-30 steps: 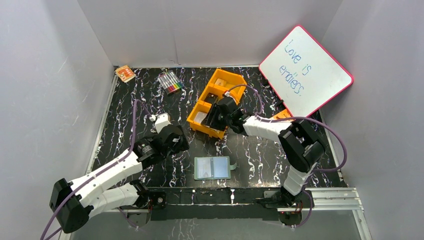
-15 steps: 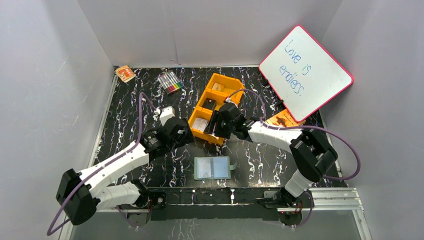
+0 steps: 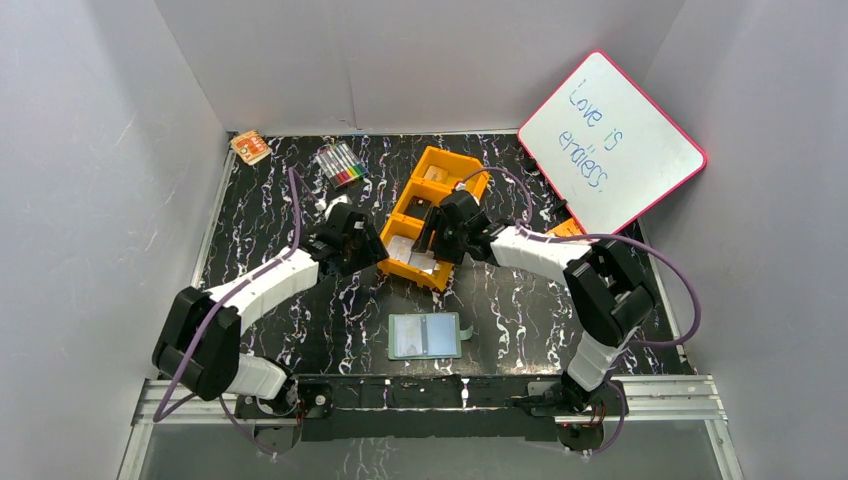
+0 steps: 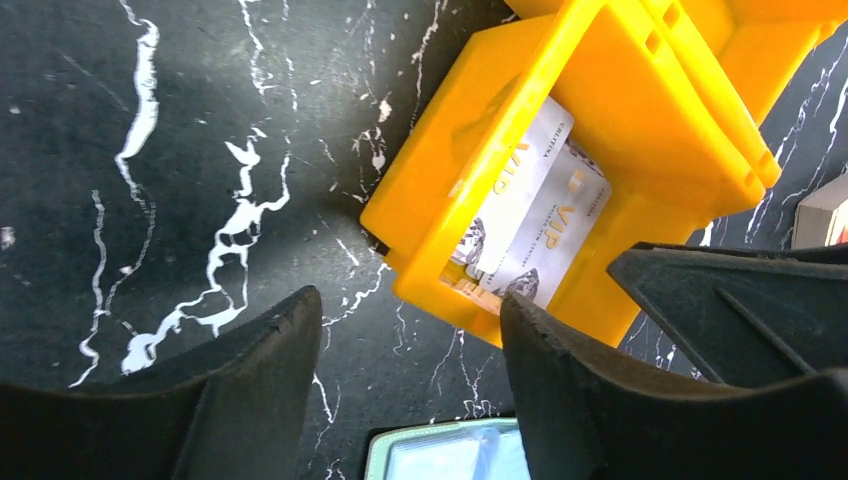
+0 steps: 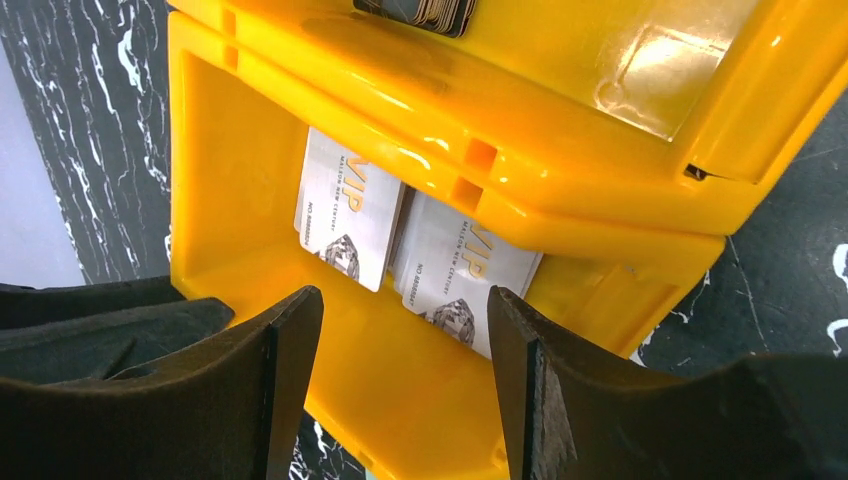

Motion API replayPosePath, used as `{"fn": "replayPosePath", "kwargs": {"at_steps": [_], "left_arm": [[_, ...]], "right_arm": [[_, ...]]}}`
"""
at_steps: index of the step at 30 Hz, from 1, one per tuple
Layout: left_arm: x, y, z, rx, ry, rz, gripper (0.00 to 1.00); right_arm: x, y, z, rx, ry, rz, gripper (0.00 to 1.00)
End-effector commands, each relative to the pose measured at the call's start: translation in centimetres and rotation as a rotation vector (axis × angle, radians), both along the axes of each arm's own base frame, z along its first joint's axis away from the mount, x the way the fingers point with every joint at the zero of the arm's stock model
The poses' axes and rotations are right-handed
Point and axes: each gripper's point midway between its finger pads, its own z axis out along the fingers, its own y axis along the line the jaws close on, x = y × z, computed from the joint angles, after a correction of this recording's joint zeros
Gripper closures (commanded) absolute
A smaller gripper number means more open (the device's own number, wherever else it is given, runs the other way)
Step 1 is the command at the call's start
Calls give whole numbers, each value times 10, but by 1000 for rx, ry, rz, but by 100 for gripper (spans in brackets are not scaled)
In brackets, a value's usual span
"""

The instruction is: Put the credit cards into the card holder

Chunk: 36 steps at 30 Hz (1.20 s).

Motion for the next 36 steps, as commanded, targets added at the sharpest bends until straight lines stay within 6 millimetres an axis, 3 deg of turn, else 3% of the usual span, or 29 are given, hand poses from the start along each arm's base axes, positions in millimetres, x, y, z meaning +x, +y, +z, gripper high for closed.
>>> {"fn": "replayPosePath", "kwargs": {"at_steps": [1,7,11,21,36], "left_arm": [[11,-15,7,-40,-17,-87,42],[18,-11,1,-16,-18,-116,74],[22,-11,0,-5,-22,-138,83],[14,-24,-9,-67,22,-182,94],[4,-22,-11,-86,38,-173,99]], "right_arm": [[12,15,16,33,-20,-5,30],[15,16,13,37,14,-71,30],[13,19,5,16,50,-100,30],[13,22,-15,-18,104,-138,30],[9,18,-39,-74,131,-118,48]]}}
